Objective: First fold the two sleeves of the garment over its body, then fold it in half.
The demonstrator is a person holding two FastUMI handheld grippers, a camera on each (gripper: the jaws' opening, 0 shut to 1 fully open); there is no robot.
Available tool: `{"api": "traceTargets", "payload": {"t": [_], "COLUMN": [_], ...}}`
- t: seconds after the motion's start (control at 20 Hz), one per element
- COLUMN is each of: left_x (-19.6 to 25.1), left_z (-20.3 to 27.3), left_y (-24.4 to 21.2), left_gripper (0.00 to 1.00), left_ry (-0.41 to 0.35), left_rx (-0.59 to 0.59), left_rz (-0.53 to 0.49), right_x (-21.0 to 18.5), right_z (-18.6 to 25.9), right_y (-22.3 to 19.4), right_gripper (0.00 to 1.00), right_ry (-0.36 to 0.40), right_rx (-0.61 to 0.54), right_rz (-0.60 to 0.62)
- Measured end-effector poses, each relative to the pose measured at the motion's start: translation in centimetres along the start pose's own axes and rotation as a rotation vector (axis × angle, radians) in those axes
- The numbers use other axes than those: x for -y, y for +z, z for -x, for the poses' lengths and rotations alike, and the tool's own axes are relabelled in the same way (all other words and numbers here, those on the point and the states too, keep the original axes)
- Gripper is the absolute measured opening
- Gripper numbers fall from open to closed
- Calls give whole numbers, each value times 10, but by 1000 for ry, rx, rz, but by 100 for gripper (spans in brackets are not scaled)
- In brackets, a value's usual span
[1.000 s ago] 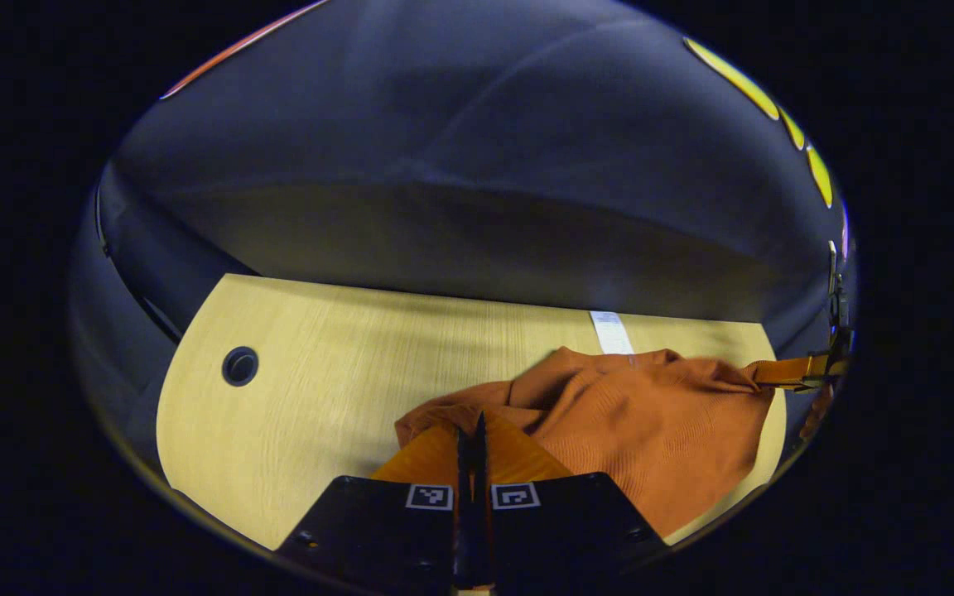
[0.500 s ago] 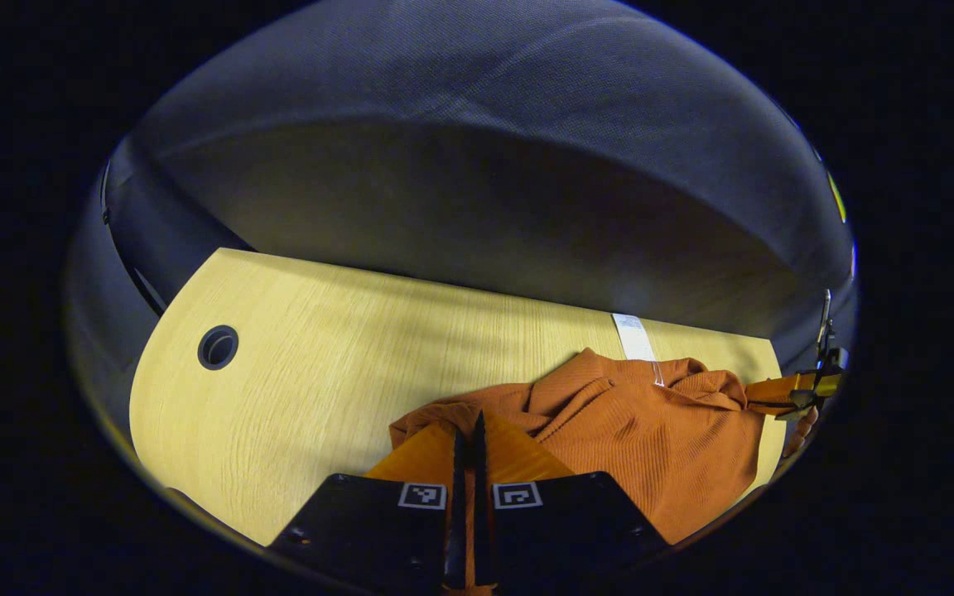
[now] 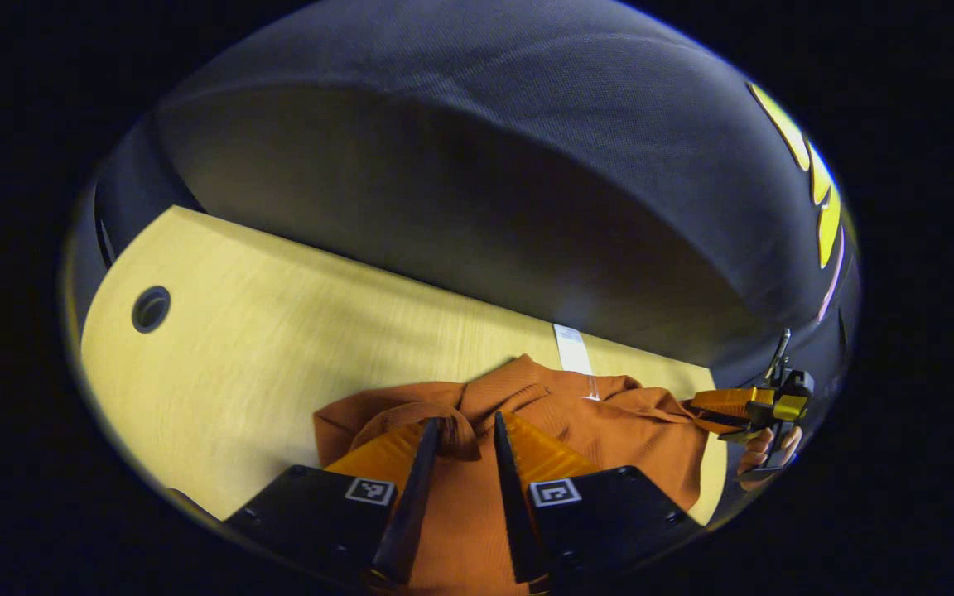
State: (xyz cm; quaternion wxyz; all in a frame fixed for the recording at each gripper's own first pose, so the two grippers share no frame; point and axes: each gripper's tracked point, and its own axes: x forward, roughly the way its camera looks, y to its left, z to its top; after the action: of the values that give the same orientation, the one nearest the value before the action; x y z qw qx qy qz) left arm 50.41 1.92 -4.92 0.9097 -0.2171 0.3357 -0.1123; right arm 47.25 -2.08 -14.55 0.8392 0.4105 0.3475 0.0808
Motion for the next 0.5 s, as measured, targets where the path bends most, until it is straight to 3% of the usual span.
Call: {"api": "traceTargets", "payload": {"t": [0.05,0.1,0.15,0.2,0.25,0.3,0.35,0.5], "left_x": [1,4,10,15,16,9,6,-1], "left_z": [-2,-3,-4,-8,-10,-10,-9,8], "left_y": [-1,1,6,10,14,16,21,53], "left_gripper": [49,66,83,85,100,82,96,97], "left_ry": [-13,-32,-66,-103,-131,-142,-138,-127], "left_rx": [-8,4,27,49,75,96,121,257], "left_rz": [5,21,55,97,133,168,194,241], "right_x": [-7,-15,-19,-24,-24,-25,-27,-39], "right_z": [-1,1,6,8,12,16,21,43], "right_y": [4,7,12,16,18,18,16,15], "right_gripper": [34,34,54,74,94,94,94,94], "right_ry": [20,41,52,66,68,65,64,75], "right_rx": [15,30,46,63,74,78,82,100], "right_rz": [-19,-33,-40,-41,-36,-25,-16,25]}}
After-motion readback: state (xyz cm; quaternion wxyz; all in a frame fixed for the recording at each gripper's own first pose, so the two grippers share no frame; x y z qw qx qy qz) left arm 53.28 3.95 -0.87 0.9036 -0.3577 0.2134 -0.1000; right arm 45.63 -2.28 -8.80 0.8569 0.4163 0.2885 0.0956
